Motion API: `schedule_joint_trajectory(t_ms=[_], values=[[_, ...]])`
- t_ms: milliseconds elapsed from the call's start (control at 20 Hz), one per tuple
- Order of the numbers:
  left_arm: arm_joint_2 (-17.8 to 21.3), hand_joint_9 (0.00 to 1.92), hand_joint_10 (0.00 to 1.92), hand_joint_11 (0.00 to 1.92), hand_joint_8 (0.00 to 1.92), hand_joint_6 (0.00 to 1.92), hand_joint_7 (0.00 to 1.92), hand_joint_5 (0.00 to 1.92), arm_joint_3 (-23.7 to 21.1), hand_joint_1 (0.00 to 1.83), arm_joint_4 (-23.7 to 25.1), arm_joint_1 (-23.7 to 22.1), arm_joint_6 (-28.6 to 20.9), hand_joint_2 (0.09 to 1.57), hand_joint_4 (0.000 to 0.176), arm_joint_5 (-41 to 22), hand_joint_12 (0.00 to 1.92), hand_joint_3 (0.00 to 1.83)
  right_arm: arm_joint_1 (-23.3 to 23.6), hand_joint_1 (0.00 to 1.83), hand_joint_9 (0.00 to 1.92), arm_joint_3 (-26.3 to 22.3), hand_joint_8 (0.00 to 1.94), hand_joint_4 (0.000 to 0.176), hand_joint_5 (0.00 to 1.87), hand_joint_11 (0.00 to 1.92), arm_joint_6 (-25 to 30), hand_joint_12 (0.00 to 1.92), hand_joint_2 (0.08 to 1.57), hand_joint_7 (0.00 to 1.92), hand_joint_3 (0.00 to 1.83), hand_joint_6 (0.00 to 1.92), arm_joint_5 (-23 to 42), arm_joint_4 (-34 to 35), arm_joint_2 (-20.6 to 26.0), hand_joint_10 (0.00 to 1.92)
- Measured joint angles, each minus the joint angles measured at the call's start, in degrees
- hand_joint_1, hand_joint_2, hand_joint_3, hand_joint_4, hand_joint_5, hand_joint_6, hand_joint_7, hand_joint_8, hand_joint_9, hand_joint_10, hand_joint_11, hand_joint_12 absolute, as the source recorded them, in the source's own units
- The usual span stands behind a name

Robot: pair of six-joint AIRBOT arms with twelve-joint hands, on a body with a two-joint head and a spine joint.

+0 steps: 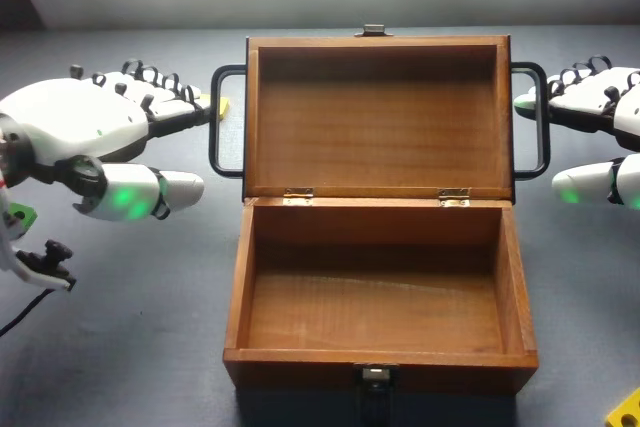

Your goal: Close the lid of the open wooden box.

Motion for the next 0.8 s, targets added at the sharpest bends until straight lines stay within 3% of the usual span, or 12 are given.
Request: schedule_joint_trajectory(t_ms=[300, 350, 500, 800], values=[[-1.90, 0.09, 0.01, 0.06, 0.01, 0.00, 0.11, 0.12, 1.64, 0.00, 1.33, -1.68, 0.02, 1.37, 0.000, 3.85, 0.02, 0.01, 0.00, 0.00, 0.00, -0.11, 0.00, 0.000, 0.00, 0.06, 0.04, 0.01, 1.29, 0.00, 0.00, 0.00, 0.07, -0.94, -0.50, 0.00], [-1.92, 0.02, 0.00, 0.01, 0.00, 0.00, 0.07, 0.09, 1.64, 0.00, 1.70, -2.10, 0.02, 1.29, 0.000, 4.22, 0.00, 0.00, -0.04, 0.00, 0.00, -0.13, 0.00, 0.000, 0.01, 0.07, 0.04, 0.02, 1.29, 0.00, 0.00, 0.00, -0.09, -1.25, -0.57, 0.00], [-1.86, 0.08, 0.01, 0.07, 0.01, 0.00, 0.12, 0.14, 0.83, 0.00, 1.92, -2.14, 0.09, 1.46, 0.000, 4.20, 0.02, 0.02, -0.04, 0.00, 0.00, -0.31, 0.00, 0.000, 0.00, 0.07, 0.52, 0.02, 1.28, 0.00, 0.00, 0.00, -0.09, -1.20, -0.57, 0.00], [1.75, 0.08, 0.00, 0.04, 0.01, 0.00, 0.15, 0.15, -3.52, 0.00, 2.49, -1.99, 0.17, 1.57, 0.000, -1.05, 0.01, 0.09, -0.04, 0.00, 0.00, -1.97, 0.00, 0.000, 0.01, 0.07, 1.07, 0.01, 1.27, 0.01, 0.00, 0.00, 2.38, -1.53, 0.63, 0.00]])
